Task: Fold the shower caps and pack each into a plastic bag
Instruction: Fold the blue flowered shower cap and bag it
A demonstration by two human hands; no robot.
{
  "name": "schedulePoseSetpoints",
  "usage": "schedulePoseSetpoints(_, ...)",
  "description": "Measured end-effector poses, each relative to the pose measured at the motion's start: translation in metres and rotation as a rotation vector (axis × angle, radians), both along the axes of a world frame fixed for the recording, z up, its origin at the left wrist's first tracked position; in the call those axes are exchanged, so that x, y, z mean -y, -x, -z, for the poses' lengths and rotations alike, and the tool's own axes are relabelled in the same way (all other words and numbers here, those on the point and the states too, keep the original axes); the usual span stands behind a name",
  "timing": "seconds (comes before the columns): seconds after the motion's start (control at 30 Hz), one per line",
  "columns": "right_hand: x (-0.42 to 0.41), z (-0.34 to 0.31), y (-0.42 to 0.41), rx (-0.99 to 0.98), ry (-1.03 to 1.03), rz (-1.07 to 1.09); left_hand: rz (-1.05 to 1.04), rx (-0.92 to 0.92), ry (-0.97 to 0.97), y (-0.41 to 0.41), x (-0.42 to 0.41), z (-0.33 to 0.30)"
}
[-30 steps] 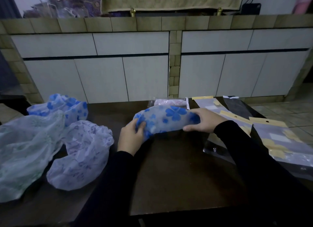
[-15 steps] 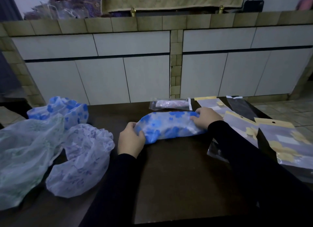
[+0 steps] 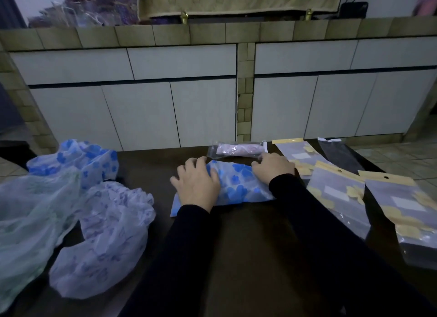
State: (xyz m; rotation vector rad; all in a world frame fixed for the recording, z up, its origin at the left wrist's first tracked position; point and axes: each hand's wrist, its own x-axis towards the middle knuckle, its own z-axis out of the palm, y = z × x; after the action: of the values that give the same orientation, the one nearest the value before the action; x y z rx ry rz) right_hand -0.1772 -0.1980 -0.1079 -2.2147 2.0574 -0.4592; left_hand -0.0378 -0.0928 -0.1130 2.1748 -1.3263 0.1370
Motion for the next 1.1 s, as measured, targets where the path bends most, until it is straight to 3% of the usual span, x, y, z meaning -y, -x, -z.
schedulePoseSetpoints(0.13,0.003,0.018,-0.014,0.025,-0.055,0.038,0.042,-0.092,-0.101,-0.01,0.012,0.013)
schedulePoseSetpoints(0.33,0.009,0.037,-0.011,0.216,0.099,-0.084,0.005,-0.207,-0.112,-0.027,0.015,0.021)
schedulePoseSetpoints(0.57,0.015,0.039,-0.01,0.177,0.271,-0.094,-0.092,-0.092,-0.213,-0.036,0.019,0.026)
schedulePoseSetpoints(0.73,-0.003,0.026,-0.012,0.072,0.451,-0.242,-0.122,-0.025,-0.103,-0.03,0.018,0.024)
schedulePoseSetpoints(0.83,-0.018,0.024,-0.027,-0.014,0.294,-0.402,-0.059,0.047,-0.023,-0.025,0.018,0.016)
schedulePoseSetpoints(0.93,-0.02,0.027,-0.028,-0.034,0.136,-0.468,0.149,0.154,0.02,-0.013,0.019,0.013)
schedulePoseSetpoints(1.0,-0.017,0.031,-0.027,-0.06,0.016,-0.49,0.278,0.126,-0.044,-0.007,0.02,0.017)
schedulePoseSetpoints(1.1,-0.011,0.035,-0.026,-0.16,-0.14,-0.519,0.338,0.073,-0.303,-0.01,0.02,0.026)
